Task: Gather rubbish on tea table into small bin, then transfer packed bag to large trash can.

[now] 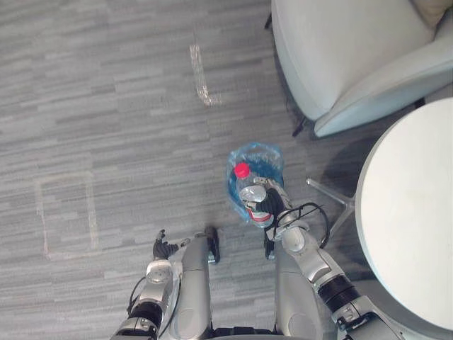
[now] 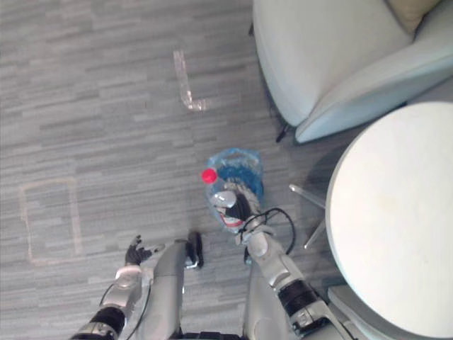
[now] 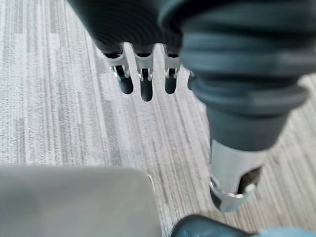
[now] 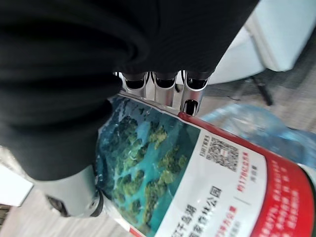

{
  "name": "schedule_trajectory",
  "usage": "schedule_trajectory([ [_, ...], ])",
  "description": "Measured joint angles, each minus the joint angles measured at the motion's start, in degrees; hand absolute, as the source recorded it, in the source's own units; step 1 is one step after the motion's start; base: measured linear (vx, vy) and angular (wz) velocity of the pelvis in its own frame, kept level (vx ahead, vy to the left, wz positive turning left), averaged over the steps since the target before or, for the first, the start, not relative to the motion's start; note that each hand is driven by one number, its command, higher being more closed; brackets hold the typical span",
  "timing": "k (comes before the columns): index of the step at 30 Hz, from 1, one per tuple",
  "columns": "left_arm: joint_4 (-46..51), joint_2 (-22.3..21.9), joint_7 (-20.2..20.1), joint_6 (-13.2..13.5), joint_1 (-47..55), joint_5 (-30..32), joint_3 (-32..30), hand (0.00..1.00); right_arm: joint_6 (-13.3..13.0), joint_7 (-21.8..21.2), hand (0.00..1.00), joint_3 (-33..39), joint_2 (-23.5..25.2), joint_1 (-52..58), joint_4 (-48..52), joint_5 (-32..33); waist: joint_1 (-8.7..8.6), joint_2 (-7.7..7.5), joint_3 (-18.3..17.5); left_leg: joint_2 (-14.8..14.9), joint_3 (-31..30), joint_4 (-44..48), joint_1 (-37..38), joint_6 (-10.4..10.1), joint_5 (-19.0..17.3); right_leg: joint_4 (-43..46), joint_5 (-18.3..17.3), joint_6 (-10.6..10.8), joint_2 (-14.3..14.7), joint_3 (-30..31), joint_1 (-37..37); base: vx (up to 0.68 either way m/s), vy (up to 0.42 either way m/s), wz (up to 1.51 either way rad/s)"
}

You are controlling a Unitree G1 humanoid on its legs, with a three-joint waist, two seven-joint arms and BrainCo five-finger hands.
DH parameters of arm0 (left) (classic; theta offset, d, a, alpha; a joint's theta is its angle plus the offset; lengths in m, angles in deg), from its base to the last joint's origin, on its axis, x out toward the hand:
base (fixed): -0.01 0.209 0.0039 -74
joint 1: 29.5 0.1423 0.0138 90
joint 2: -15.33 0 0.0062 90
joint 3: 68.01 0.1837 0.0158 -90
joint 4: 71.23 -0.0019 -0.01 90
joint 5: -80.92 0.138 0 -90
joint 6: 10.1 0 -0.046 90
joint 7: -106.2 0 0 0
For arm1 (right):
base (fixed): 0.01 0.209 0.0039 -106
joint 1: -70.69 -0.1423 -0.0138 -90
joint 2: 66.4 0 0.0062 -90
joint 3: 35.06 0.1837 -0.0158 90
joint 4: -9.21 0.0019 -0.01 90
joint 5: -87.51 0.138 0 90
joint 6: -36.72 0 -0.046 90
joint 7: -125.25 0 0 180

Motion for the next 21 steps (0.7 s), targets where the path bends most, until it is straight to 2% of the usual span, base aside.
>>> schedule_trajectory([
  [6,11.8,-2.2,0.0,1.1,0.1,-0.4,0.2,0.00,0.9,2.7,1.00,4.2,-1.3,-5.3,4.5,0.4,2.24,-0.38,1.2,0.5,-0.7,2.4,-10.8,0.4,2.0,1.8,1.3,-0.4,-0.2,-0.8,-9.9,-0.02,-0.005,0.04],
  [8,15.9,-2.2,-0.2,1.4,0.2,-0.5,0.3,0.00,0.9,3.6,1.00,5.1,-2.6,-8.8,4.4,0.9,2.69,-0.35,3.2,0.1,-1.2,2.7,-13.0,0.3,2.4,3.0,0.9,-0.6,-0.8,-1.2,-12.2,0.02,-0.002,0.18],
  [14,22.6,-2.0,-1.2,1.5,0.6,-0.5,1.3,0.00,1.0,4.5,1.00,8.5,-6.0,-13.9,3.5,2.7,4.87,-0.28,4.0,-1.0,-2.3,3.9,-19.0,-0.2,2.9,6.3,-0.5,-1.0,-2.1,-2.0,-18.3,0.00,0.009,0.16],
  [21,28.7,-1.9,-1.8,2.8,3.4,-1.0,2.9,0.00,1.2,4.7,1.00,9.7,-7.7,-17.5,-0.9,5.0,5.21,-0.28,4.0,-2.1,-2.6,3.0,-22.7,-0.5,4.1,7.3,-0.8,-0.9,-3.3,-2.2,-22.4,-0.02,-0.001,0.12],
])
